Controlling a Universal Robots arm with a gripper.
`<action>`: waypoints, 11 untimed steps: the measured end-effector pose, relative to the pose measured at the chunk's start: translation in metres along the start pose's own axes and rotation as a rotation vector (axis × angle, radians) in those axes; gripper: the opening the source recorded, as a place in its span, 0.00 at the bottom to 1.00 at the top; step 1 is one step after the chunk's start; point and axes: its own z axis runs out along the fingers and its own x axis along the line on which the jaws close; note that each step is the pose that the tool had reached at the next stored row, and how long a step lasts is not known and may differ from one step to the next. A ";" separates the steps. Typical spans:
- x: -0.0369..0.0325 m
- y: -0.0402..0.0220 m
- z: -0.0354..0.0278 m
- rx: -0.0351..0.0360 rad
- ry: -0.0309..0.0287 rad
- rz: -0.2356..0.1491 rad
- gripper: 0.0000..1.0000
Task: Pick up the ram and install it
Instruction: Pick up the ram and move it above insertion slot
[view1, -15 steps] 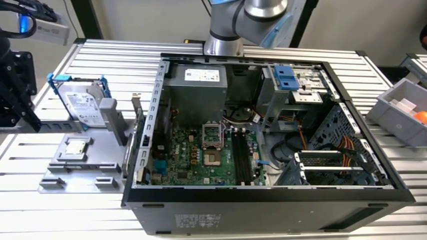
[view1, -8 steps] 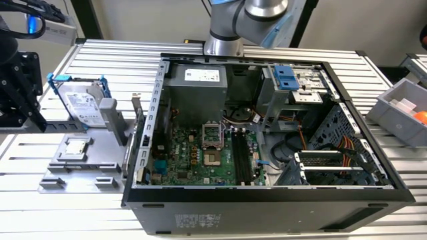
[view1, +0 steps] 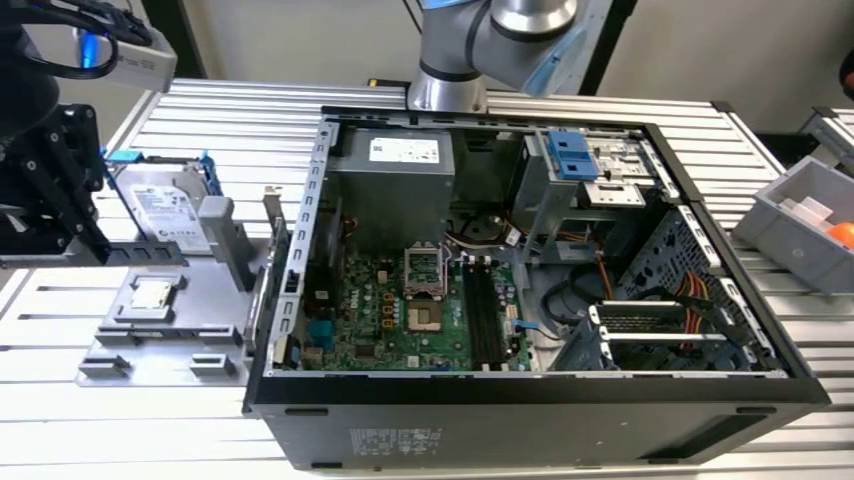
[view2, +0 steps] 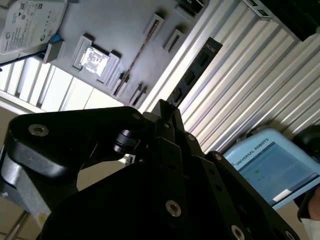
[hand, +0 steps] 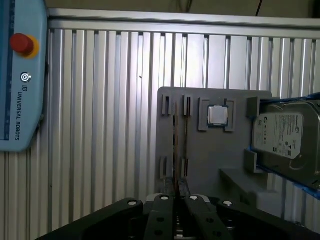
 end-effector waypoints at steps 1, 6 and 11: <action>0.0000 -0.0012 -0.0001 -0.0001 0.0000 0.000 0.00; 0.0001 -0.0070 -0.0021 -0.0002 0.0002 0.000 0.00; 0.0002 -0.0114 -0.0033 -0.0001 0.0000 0.000 0.00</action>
